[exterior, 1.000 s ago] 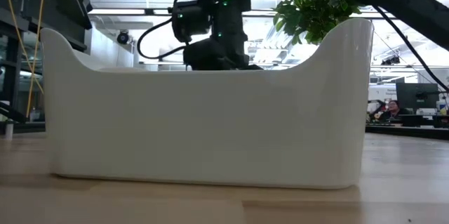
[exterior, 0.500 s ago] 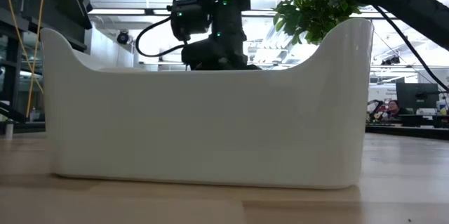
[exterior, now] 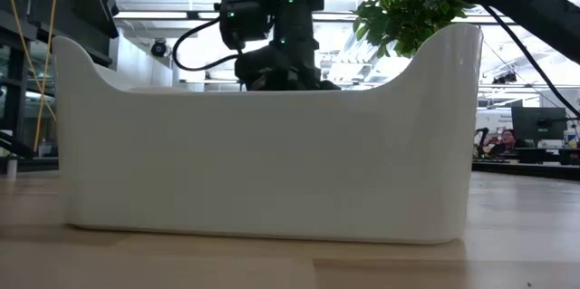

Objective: Pick and place pill bottles into a basket
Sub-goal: Put the middle white pill bottle in the white bin

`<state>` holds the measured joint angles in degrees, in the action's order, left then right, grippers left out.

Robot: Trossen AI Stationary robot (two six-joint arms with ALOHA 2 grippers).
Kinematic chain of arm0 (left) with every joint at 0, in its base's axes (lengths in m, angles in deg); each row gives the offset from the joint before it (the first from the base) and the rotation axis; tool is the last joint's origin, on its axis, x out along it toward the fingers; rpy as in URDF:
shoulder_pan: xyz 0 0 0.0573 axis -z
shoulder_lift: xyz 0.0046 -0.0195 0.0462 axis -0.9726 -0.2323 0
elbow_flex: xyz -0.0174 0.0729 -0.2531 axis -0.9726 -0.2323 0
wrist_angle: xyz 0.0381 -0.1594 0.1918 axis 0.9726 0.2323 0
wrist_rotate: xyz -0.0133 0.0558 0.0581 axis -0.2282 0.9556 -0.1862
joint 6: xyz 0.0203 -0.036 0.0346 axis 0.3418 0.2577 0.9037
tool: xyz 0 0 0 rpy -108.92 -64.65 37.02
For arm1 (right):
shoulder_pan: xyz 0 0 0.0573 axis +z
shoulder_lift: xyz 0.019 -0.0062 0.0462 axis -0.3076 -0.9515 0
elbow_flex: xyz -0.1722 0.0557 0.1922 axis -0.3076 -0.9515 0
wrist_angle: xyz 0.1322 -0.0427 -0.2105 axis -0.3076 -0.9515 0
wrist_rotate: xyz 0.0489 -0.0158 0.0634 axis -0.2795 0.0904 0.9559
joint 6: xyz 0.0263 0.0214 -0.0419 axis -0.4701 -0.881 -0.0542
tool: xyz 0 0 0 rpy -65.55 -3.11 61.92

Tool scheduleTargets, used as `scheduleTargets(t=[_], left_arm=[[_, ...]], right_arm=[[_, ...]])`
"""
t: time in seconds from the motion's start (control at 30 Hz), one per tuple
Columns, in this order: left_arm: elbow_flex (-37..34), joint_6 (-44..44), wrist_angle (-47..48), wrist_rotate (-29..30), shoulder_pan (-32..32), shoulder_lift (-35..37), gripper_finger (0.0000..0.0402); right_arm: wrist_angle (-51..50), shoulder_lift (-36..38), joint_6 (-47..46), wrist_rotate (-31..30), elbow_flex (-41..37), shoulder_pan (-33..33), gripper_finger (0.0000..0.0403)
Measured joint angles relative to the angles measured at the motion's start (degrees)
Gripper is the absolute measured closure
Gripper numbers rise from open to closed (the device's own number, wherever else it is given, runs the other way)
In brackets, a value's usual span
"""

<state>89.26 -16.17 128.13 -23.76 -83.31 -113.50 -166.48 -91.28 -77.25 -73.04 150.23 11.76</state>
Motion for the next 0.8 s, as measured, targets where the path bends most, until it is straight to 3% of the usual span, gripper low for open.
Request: scheduleTargets(t=[0.2, 0.8], left_arm=[[0.00, -0.02, 0.00, 0.00, 0.00, 0.00, 0.0186], [0.00, -1.54, -0.13, 0.02, 0.00, 0.00, 0.0186]], right_arm=[[-0.05, 0.00, 0.70, -0.05, 0.00, 1.14, 0.0242], [-2.63, 0.05, 4.58, 0.21, 0.09, 4.46, 0.0254]])
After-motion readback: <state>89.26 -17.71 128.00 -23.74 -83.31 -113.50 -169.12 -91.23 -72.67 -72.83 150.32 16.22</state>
